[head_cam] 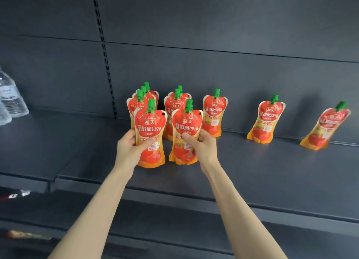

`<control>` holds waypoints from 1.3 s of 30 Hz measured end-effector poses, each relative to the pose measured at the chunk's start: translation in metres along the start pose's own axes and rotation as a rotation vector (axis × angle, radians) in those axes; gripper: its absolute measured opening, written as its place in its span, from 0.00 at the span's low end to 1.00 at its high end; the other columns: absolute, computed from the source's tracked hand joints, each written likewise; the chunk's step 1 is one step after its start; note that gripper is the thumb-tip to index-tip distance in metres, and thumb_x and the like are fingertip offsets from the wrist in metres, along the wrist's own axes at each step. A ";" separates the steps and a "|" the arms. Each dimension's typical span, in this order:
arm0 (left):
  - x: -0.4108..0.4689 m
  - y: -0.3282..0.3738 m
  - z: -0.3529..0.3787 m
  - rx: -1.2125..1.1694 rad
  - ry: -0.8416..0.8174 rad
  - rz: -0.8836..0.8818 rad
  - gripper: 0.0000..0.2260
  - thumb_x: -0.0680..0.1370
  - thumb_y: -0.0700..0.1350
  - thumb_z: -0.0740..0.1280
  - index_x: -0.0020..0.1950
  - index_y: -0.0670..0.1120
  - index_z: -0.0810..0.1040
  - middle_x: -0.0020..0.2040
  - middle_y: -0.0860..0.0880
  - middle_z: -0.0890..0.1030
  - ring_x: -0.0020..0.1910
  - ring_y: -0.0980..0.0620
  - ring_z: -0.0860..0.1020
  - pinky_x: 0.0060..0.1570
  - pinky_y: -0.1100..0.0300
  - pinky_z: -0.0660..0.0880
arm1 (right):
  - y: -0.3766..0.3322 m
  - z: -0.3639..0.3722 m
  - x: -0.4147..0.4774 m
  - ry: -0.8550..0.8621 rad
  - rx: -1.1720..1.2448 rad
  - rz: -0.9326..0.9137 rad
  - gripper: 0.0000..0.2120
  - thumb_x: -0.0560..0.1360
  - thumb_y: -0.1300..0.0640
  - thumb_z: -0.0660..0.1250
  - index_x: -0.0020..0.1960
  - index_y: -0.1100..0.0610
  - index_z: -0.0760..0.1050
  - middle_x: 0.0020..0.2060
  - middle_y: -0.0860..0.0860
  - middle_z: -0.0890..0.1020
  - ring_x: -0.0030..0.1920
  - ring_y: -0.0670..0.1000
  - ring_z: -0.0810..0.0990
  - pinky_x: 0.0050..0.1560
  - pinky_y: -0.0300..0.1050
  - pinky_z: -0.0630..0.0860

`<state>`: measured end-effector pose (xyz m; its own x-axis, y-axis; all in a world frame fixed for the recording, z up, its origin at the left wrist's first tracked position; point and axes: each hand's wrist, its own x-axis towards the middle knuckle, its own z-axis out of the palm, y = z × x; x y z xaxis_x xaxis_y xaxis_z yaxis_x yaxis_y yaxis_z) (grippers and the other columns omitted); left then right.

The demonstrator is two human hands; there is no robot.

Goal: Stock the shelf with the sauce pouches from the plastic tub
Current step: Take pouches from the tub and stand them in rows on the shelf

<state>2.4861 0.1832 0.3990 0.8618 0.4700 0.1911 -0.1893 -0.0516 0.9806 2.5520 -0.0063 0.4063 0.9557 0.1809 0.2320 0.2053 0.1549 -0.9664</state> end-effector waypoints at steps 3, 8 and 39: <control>0.008 -0.005 -0.004 -0.002 0.020 0.018 0.11 0.70 0.45 0.75 0.48 0.54 0.77 0.45 0.57 0.84 0.46 0.61 0.82 0.39 0.65 0.76 | 0.007 0.006 0.008 -0.007 -0.003 -0.008 0.06 0.73 0.58 0.72 0.48 0.51 0.78 0.42 0.44 0.85 0.44 0.44 0.84 0.39 0.34 0.79; 0.039 -0.015 -0.021 -0.017 -0.059 0.010 0.11 0.70 0.45 0.75 0.48 0.55 0.77 0.44 0.60 0.84 0.46 0.63 0.81 0.38 0.69 0.75 | 0.020 0.036 0.028 0.064 -0.031 0.003 0.07 0.73 0.56 0.71 0.50 0.49 0.77 0.46 0.43 0.84 0.47 0.43 0.84 0.41 0.34 0.79; 0.073 -0.062 -0.060 0.157 -0.269 0.082 0.18 0.70 0.48 0.74 0.58 0.51 0.75 0.52 0.55 0.81 0.51 0.57 0.79 0.46 0.63 0.77 | 0.061 0.058 0.032 0.197 -0.608 0.023 0.22 0.75 0.52 0.69 0.66 0.55 0.68 0.62 0.51 0.77 0.63 0.52 0.75 0.64 0.52 0.73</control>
<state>2.5324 0.2730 0.3497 0.9441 0.2098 0.2543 -0.2065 -0.2247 0.9523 2.5830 0.0654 0.3617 0.9702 -0.0134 0.2418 0.2120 -0.4357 -0.8748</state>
